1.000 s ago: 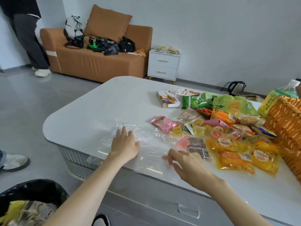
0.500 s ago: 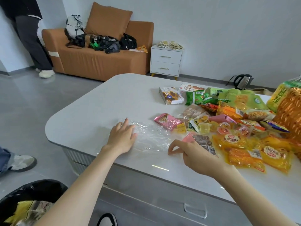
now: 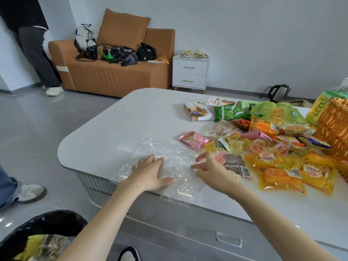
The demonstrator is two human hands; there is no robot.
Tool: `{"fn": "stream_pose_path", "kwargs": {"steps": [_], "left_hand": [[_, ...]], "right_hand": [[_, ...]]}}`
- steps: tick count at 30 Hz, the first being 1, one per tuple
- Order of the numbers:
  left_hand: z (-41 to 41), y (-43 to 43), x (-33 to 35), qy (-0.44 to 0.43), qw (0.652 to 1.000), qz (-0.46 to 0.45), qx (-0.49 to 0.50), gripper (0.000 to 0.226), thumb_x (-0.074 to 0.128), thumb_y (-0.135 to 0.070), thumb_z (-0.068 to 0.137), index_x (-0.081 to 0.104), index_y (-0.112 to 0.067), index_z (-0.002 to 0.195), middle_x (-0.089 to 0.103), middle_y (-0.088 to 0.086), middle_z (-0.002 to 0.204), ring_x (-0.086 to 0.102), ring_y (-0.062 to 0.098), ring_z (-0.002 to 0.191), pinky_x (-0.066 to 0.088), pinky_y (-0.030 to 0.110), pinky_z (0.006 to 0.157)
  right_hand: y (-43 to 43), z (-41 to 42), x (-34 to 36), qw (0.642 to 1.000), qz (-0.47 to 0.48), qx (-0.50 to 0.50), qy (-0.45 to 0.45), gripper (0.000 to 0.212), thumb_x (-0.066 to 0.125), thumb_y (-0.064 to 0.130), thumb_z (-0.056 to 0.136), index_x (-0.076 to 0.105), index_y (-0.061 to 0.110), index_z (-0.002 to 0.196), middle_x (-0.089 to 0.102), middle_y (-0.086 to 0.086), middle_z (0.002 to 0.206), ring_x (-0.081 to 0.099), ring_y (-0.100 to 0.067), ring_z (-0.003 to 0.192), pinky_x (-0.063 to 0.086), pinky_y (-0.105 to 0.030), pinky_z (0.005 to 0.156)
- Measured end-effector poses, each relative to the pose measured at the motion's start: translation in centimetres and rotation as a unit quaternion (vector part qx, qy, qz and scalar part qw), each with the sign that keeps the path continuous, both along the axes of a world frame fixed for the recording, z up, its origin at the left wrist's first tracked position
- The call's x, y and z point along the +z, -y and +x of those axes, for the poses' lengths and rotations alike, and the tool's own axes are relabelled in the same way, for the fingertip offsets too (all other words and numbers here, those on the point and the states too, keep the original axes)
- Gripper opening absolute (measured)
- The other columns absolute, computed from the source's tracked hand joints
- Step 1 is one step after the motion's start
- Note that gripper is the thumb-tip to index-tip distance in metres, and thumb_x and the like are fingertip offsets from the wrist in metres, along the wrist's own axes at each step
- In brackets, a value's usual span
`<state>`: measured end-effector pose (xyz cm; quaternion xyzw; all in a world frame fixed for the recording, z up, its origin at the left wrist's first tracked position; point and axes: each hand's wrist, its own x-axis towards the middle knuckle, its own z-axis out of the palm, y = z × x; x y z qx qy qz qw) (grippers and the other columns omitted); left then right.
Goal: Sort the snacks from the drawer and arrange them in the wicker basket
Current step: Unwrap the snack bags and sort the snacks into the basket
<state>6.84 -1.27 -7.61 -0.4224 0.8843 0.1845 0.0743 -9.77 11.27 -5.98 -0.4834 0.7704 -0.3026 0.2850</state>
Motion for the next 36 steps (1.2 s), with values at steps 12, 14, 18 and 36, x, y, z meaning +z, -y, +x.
{"fn": "stream_pose_path", "kwargs": {"steps": [12,14,18,36], "left_hand": [[0.2,-2.0,2.8,-0.067,0.993,-0.048,-0.090,0.143,0.076,-0.070,0.054,-0.039,-0.045,0.134,-0.041,-0.004,0.149,-0.035,0.026,0.138,-0.013,0.058,0.113],[0.3,-1.9,2.7,-0.073,0.990,-0.088,-0.084,0.141,0.075,-0.069,0.055,-0.040,-0.045,0.133,-0.036,-0.007,0.152,-0.028,0.031,0.142,-0.010,0.060,0.111],[0.1,-1.3,2.8,-0.142,0.962,-0.213,-0.096,0.113,0.066,-0.064,0.070,-0.020,-0.048,0.142,0.014,-0.006,0.155,0.008,0.026,0.144,0.007,0.060,0.115],[2.1,1.1,2.5,-0.235,0.942,-0.222,-0.089,0.049,0.017,-0.052,0.091,0.029,-0.053,0.138,0.037,-0.003,0.149,0.021,0.022,0.141,0.018,0.058,0.112]], "right_hand": [[0.1,0.0,3.7,0.867,-0.193,-0.092,0.450,0.031,0.059,-0.003,0.090,0.037,0.014,0.105,0.064,-0.015,0.096,0.071,-0.032,0.095,0.050,-0.050,0.096],[-0.5,-0.1,4.7,0.842,-0.198,-0.062,0.499,0.017,0.054,-0.005,0.091,0.046,0.011,0.090,0.066,-0.016,0.094,0.071,-0.033,0.094,0.048,-0.057,0.095],[-1.2,-1.0,4.9,0.875,-0.172,-0.060,0.449,0.013,0.055,0.004,0.093,0.051,0.016,0.090,0.068,-0.002,0.081,0.072,-0.021,0.091,0.040,-0.054,0.098],[0.0,-1.0,0.5,0.977,0.056,0.146,-0.145,0.026,0.049,0.034,0.099,0.067,0.032,0.117,0.042,0.010,0.149,0.048,-0.016,0.129,0.033,-0.032,0.110]]}}
